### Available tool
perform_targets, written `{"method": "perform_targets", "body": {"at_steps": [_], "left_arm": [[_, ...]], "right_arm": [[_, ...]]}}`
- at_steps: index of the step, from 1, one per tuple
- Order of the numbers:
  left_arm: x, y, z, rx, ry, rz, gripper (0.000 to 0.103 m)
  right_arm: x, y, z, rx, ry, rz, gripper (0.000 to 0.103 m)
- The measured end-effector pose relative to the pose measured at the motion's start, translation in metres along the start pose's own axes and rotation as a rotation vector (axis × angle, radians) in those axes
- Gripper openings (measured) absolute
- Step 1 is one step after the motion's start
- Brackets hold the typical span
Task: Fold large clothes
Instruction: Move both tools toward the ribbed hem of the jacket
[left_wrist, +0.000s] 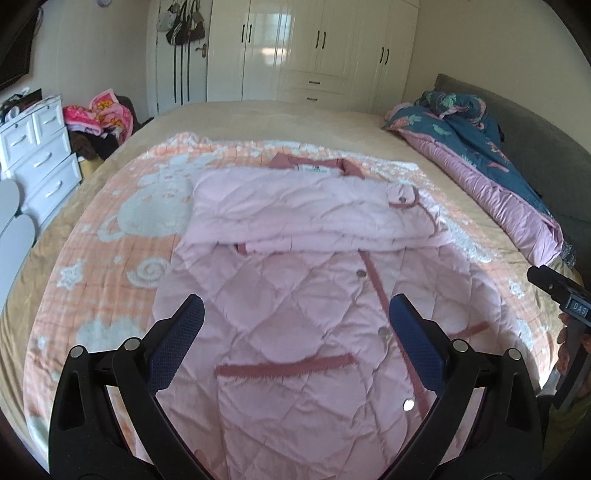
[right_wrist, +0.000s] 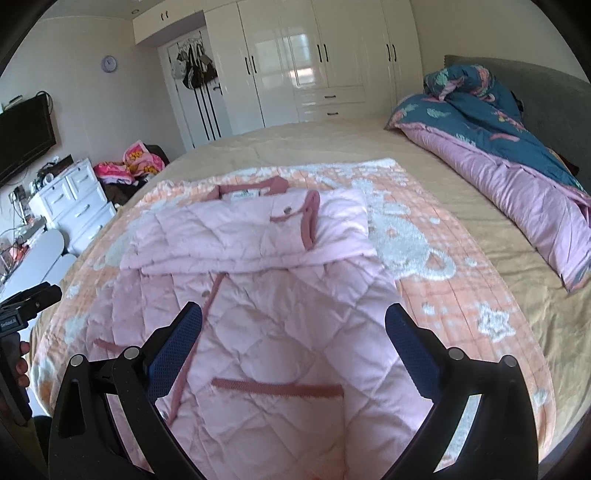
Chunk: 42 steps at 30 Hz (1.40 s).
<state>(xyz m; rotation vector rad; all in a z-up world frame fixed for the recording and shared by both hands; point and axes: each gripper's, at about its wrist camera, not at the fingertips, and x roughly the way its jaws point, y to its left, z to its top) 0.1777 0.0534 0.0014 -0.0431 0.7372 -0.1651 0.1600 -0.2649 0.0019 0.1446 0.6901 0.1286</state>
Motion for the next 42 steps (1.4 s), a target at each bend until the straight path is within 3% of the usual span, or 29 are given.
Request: {"method": "perform_targets", "body": {"at_steps": [8, 15, 34, 42], "left_arm": [[0.005, 0.002, -0.028, -0.022, 0.059, -0.029, 0.094], [0.002, 0.008, -0.043, -0.03, 0.082, -0.01, 0.094], [-0.015, 0.07, -0.091, -0.087, 0.178, 0.139, 0.094], [-0.019, 0.099, -0.11, -0.142, 0.232, 0.155, 0.094]], "right_arm": [[-0.006, -0.013, -0.022, 0.013, 0.043, -0.013, 0.099], [-0.011, -0.025, -0.04, 0.018, 0.09, -0.031, 0.099], [-0.025, -0.05, -0.067, 0.022, 0.2, -0.04, 0.099], [-0.034, -0.064, -0.076, 0.032, 0.22, -0.05, 0.099]]}}
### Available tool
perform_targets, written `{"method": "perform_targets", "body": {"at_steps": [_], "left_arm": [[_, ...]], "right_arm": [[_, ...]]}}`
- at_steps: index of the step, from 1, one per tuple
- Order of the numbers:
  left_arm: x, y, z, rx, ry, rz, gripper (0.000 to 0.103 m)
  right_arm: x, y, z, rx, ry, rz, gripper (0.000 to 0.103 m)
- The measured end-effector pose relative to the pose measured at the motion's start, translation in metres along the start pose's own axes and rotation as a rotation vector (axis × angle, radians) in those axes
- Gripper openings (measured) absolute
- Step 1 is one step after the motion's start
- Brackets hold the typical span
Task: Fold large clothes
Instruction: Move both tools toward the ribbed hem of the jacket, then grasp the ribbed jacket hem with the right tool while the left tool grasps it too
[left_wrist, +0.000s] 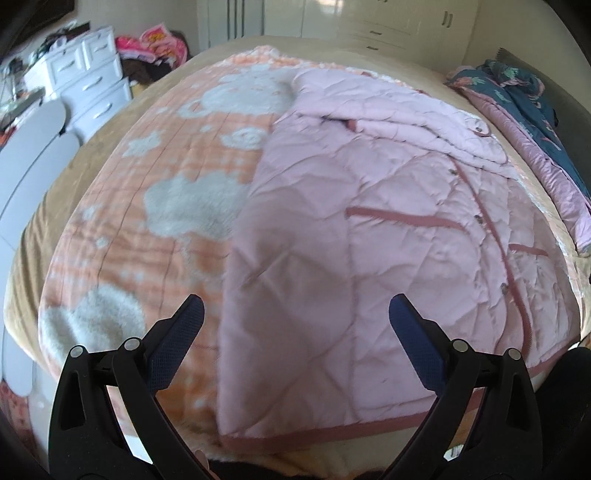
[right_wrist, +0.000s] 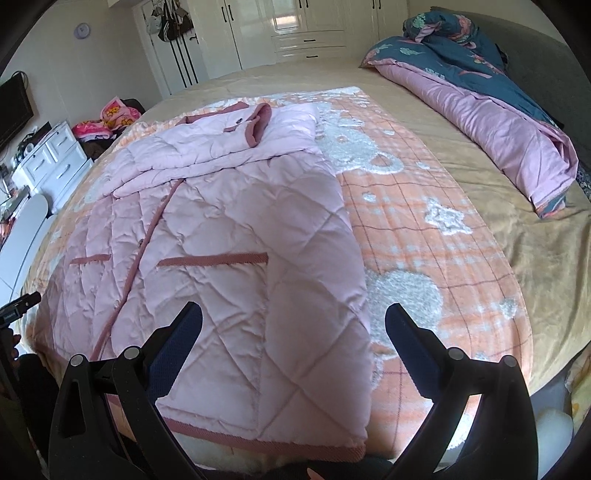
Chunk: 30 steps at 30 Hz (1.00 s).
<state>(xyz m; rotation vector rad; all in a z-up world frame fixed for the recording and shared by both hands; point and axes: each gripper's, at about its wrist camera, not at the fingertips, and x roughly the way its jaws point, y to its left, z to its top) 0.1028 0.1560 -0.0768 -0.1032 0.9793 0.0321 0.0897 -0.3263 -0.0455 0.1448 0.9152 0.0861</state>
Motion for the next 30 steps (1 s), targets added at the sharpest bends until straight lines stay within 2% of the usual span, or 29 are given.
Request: {"method": "perform_targets", "body": {"at_steps": [4, 6, 10, 14, 19, 23, 28, 29, 30], "left_arm": [[0.009, 0.019, -0.01, -0.064, 0.085, -0.111, 0.094], [0.01, 0.025, -0.013, -0.084, 0.103, -0.164, 0.094], [0.013, 0.029, -0.017, -0.092, 0.143, -0.186, 0.094], [0.026, 0.031, -0.018, -0.112, 0.225, -0.239, 0.094], [0.037, 0.024, -0.017, -0.101, 0.274, -0.233, 0.092], [0.049, 0.008, -0.012, -0.039, 0.307, -0.215, 0.09], [0.056, 0.0, -0.006, -0.016, 0.285, -0.199, 0.09], [0.056, -0.001, -0.006, -0.018, 0.279, -0.212, 0.083], [0.057, -0.001, -0.006, -0.022, 0.277, -0.221, 0.081]], "right_arm": [[-0.002, -0.007, -0.002, 0.009, 0.013, -0.004, 0.099], [-0.005, -0.011, -0.004, 0.002, 0.021, -0.003, 0.099], [-0.007, -0.015, -0.005, 0.003, 0.036, 0.012, 0.099], [-0.001, -0.015, -0.01, -0.008, 0.091, 0.044, 0.099], [0.011, -0.014, -0.022, -0.031, 0.164, 0.054, 0.099], [0.019, -0.021, -0.027, -0.006, 0.224, 0.084, 0.099], [0.032, -0.026, -0.031, -0.01, 0.322, 0.125, 0.099], [0.035, -0.027, -0.031, -0.013, 0.339, 0.131, 0.099], [0.039, -0.029, -0.032, -0.01, 0.363, 0.144, 0.099]]}}
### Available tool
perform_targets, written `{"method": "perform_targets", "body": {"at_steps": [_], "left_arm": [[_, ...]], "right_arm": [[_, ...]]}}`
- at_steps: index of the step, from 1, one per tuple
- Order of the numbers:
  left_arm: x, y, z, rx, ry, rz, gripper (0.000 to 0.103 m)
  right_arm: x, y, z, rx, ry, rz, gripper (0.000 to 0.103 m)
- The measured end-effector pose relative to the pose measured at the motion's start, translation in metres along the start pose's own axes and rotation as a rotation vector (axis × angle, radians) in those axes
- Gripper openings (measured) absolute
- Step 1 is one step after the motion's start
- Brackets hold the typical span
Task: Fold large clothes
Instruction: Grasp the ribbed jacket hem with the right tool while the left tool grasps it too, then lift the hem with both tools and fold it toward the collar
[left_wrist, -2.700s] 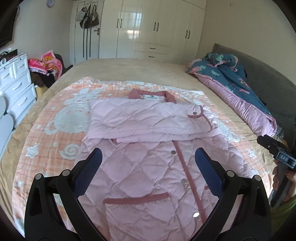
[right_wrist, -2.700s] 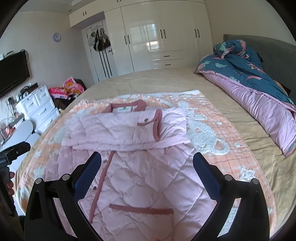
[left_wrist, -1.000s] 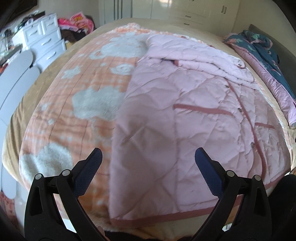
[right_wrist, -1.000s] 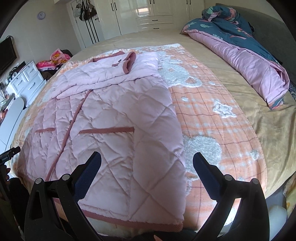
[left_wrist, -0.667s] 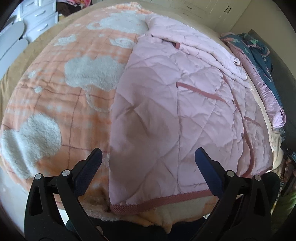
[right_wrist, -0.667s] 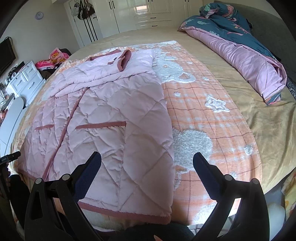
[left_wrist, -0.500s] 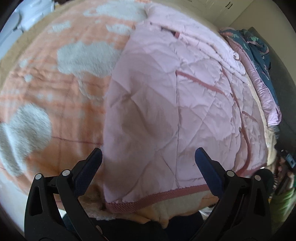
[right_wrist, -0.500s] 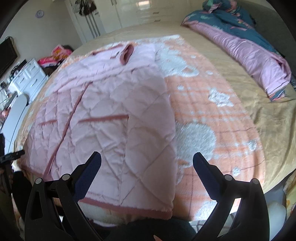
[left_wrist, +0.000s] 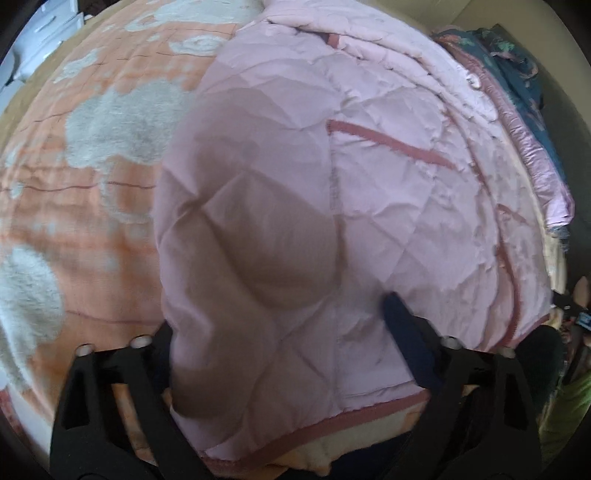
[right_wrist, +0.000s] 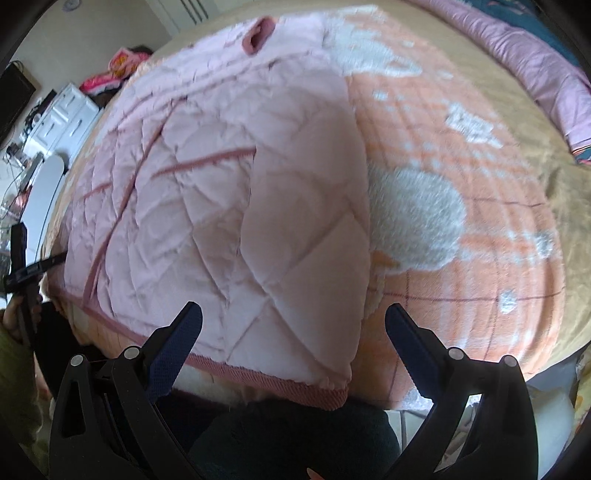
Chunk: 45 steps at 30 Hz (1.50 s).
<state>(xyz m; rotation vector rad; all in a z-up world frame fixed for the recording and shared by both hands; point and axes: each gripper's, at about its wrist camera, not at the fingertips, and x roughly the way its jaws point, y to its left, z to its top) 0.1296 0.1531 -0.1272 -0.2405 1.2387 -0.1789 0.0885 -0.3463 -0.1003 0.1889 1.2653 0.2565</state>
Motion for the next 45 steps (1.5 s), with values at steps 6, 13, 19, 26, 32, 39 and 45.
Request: {"method": "perform_targets", "body": {"at_steps": [6, 13, 19, 26, 32, 39, 45], "left_arm": [[-0.008, 0.007, -0.002, -0.026, -0.026, -0.026, 0.059], [-0.02, 0.007, -0.011, 0.004, -0.043, -0.028, 0.052], [-0.018, 0.005, -0.018, 0.025, -0.007, -0.029, 0.054], [-0.011, 0.006, -0.014, 0.018, 0.011, -0.034, 0.052], [-0.02, 0.003, -0.017, 0.045, -0.04, -0.015, 0.028], [-0.031, -0.003, -0.017, 0.065, -0.102, -0.023, 0.017], [-0.047, -0.008, -0.014, 0.069, -0.167, -0.045, 0.011]], "right_arm": [[0.02, -0.007, 0.006, 0.017, 0.122, 0.089, 0.099], [0.031, 0.009, 0.007, -0.07, 0.188, 0.106, 0.098], [0.019, 0.021, 0.004, -0.115, 0.096, 0.116, 0.066], [-0.011, 0.011, 0.015, -0.051, -0.093, 0.227, 0.032], [0.007, 0.01, 0.018, -0.064, 0.04, 0.199, 0.055], [0.032, 0.011, 0.007, -0.084, 0.195, 0.157, 0.075], [-0.006, 0.033, 0.009, -0.114, -0.038, 0.201, 0.029]]}}
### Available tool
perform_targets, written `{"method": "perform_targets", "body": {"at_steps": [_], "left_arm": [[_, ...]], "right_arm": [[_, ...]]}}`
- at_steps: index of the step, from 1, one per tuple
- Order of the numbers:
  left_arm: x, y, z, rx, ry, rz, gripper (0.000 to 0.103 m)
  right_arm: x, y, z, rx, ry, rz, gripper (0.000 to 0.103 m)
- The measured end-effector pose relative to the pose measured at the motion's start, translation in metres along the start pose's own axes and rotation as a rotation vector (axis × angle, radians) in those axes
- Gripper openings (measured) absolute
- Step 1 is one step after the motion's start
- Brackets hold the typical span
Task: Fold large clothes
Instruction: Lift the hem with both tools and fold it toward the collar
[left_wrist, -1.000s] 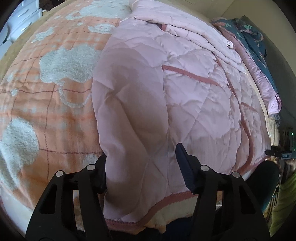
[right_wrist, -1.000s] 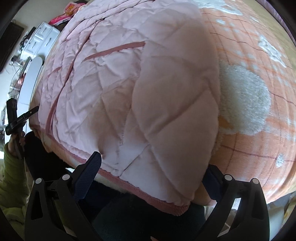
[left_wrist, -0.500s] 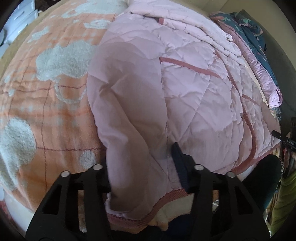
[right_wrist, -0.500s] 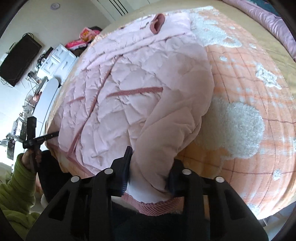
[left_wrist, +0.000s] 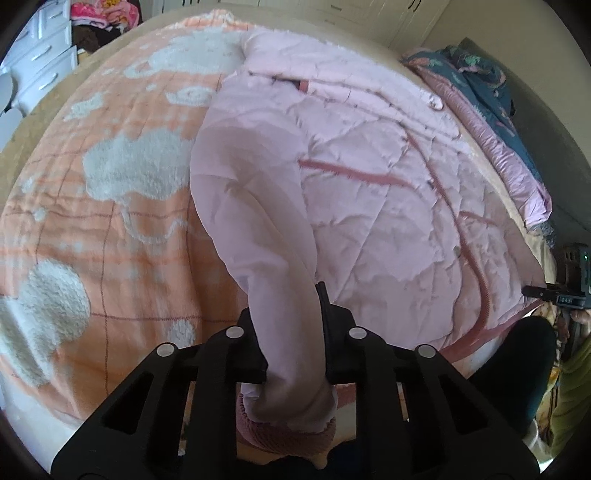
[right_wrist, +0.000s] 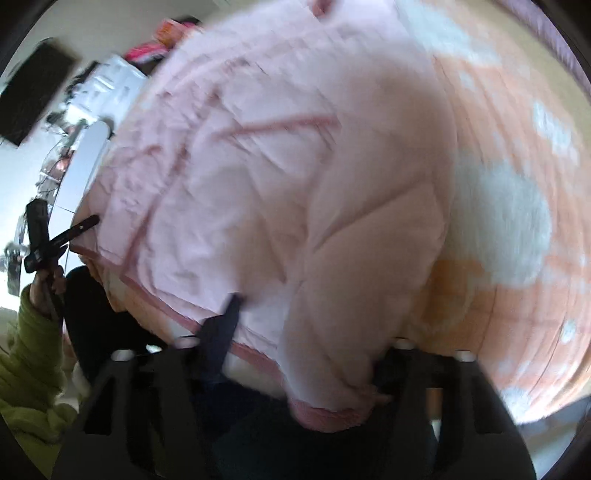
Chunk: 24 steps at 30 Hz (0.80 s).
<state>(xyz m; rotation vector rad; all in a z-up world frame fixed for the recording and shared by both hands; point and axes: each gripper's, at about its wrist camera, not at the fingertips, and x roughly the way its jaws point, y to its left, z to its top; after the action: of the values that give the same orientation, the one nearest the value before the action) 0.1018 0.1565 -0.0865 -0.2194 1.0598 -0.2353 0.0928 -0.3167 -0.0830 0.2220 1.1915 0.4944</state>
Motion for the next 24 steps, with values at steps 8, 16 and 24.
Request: {"method": "perform_targets", "body": {"at_steps": [8, 16, 24], "left_arm": [[-0.02, -0.01, 0.018, 0.01, -0.07, -0.02, 0.01], [-0.04, -0.012, 0.039, 0.002, -0.136, -0.043, 0.01], [-0.062, -0.019, 0.067, 0.013, -0.209, -0.055, 0.01]], "right_arm": [[-0.052, 0.018, 0.014, 0.002, -0.266, 0.058, 0.019], [-0.074, 0.022, 0.035, 0.036, -0.373, 0.084, 0.018], [-0.092, 0.014, 0.055, 0.076, -0.458, 0.116, 0.018]]}}
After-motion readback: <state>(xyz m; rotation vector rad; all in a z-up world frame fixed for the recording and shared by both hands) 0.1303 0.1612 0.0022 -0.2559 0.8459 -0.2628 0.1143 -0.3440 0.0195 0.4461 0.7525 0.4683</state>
